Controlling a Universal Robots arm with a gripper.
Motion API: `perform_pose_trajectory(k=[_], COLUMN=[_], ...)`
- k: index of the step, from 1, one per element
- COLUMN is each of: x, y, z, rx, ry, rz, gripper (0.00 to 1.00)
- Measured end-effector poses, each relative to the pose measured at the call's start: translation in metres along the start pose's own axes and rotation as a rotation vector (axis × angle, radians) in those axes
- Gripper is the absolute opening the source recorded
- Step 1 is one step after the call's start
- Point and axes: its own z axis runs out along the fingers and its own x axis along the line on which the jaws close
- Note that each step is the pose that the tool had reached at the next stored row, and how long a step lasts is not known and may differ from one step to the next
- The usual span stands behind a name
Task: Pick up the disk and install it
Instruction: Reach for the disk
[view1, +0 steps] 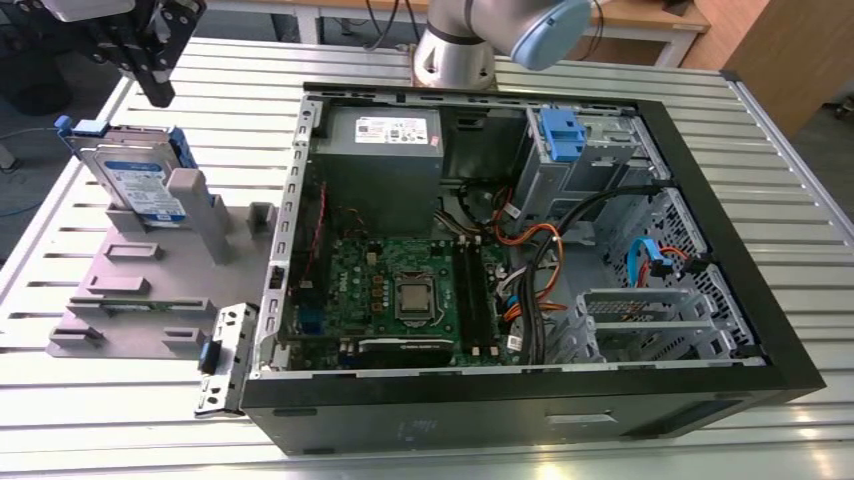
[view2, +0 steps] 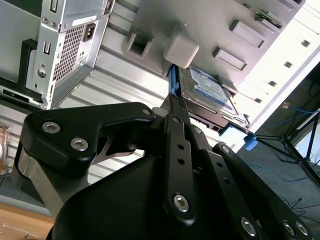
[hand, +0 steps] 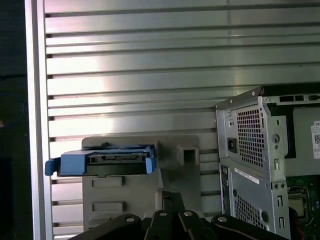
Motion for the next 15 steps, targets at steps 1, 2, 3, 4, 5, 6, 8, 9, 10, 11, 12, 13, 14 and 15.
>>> perform_pose_trajectory(k=[1,2,3,4,5,6,8,9,10,11,12,13,14,15], x=[0.0016,0.0031,0.0044,0.0051,0.0055,0.0056,0.0058,0.006,0.0062,0.0062,0.0062,0.0062,0.0062,0.0062], y=[-0.0001,-0.0002,-0.0003,-0.0004,-0.0004,-0.0005,-0.0004,-0.0005,-0.0005,-0.0005,-0.0005,-0.0005,-0.0005,-0.0005], z=[0.0,0.0001,0.0002,0.0002,0.0002,0.0002,0.0002,0.0002,0.0002,0.0002,0.0002,0.0002,0.0002,0.0002], rx=[0.0001,0.0001,0.0001,0.0,0.0,0.0001,0.0001,0.0001,0.0001,0.0001,0.0001,0.0001,0.0001,0.0], ry=[0.0001,0.0001,0.0001,0.0,0.0001,0.0001,0.0001,0.0001,0.0001,0.0001,0.0001,0.0001,0.0001,0.0001], rz=[0.0,0.0,0.0,0.0,0.0,0.0,0.0,0.0,0.0,0.0,0.0,0.0,0.0,0.0], gripper=[0.11,0.11,0.11,0.11,0.11,0.11,0.11,0.11,0.11,0.11,0.11,0.11,0.11,0.11])
